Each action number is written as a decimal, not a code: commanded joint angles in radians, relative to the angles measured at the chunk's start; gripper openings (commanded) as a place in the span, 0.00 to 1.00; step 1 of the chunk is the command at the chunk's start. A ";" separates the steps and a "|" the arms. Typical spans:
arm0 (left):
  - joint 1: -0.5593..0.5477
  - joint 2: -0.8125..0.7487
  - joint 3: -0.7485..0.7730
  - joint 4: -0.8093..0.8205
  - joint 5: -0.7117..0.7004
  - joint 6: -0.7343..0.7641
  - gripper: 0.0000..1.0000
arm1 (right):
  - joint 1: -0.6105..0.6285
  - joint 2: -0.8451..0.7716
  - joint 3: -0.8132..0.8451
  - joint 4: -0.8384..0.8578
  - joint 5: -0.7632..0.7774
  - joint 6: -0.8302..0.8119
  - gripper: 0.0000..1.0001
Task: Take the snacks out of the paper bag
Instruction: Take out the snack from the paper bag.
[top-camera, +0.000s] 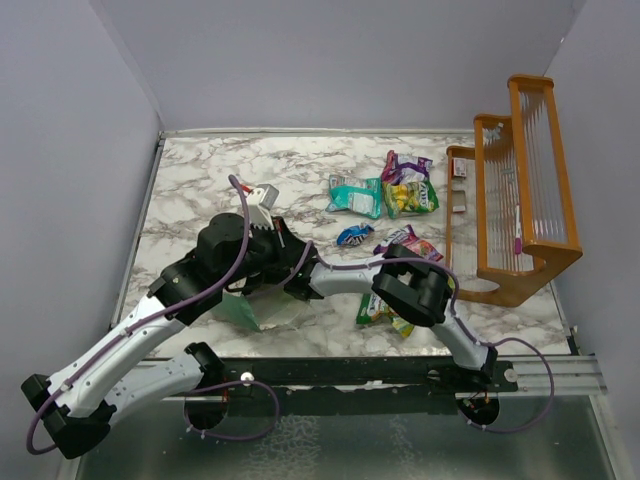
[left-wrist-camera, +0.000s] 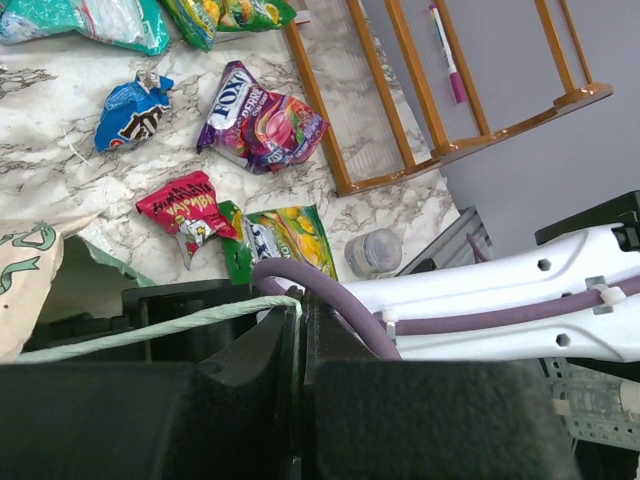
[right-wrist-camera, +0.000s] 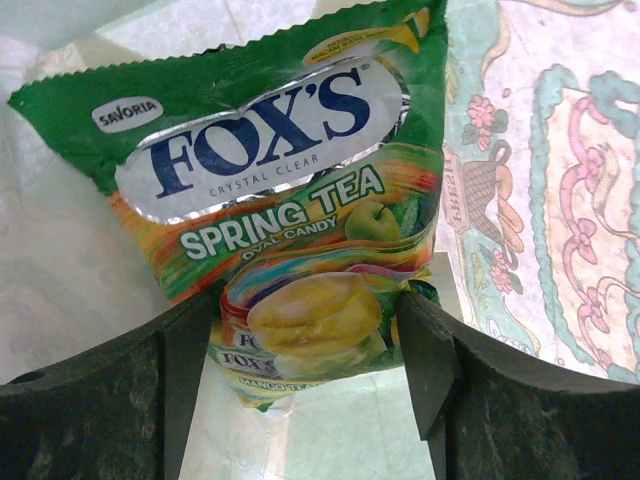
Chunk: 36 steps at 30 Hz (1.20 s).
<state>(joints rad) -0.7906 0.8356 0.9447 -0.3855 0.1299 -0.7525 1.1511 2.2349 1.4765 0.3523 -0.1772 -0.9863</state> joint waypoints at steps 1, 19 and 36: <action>-0.017 -0.010 0.016 0.131 0.103 -0.036 0.00 | 0.017 0.097 0.078 -0.088 0.053 0.059 0.71; -0.016 -0.224 -0.025 -0.172 -0.152 -0.005 0.00 | 0.018 0.037 0.054 0.013 0.252 0.216 0.02; -0.017 -0.369 -0.063 -0.153 -0.363 0.022 0.00 | 0.078 -0.339 -0.346 0.010 0.321 0.416 0.01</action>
<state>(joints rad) -0.8009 0.4435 0.8707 -0.5827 -0.2142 -0.7494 1.2106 1.9999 1.2015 0.3504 0.1101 -0.6415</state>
